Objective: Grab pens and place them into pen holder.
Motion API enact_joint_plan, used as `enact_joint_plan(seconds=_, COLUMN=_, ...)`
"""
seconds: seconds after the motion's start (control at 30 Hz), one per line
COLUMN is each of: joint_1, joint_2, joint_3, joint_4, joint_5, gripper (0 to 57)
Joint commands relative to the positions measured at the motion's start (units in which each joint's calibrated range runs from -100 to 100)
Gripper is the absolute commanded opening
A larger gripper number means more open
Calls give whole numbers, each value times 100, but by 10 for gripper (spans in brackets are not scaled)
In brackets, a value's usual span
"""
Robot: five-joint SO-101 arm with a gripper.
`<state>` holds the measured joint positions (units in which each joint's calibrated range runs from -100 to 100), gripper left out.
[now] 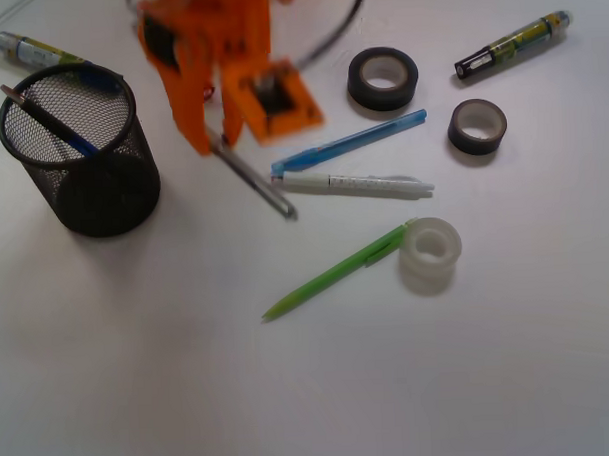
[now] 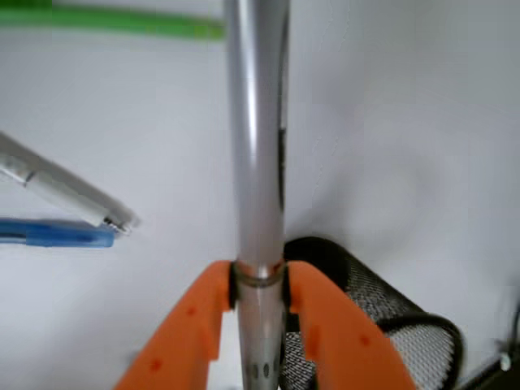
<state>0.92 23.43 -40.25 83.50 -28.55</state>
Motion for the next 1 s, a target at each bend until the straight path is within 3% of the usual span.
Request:
enact_joint_plan(seconds=0.0, joint_1=16, joint_2=-1480, joint_3=49, joint_4=-546, joint_5=-122, gripper=3)
enact_joint_plan(seconds=0.4, joint_1=547, joint_2=-4311, joint_3=5456, joint_4=-5559, joint_5=-303, gripper=3)
enact_joint_plan(seconds=0.73, joint_1=936, joint_2=-4778, joint_3=8989, joint_4=-9898, joint_5=-821, gripper=3)
enact_joint_plan(seconds=0.97, joint_1=1287, joint_2=-4727, joint_3=10393, joint_4=-11806, joint_5=-996, gripper=4)
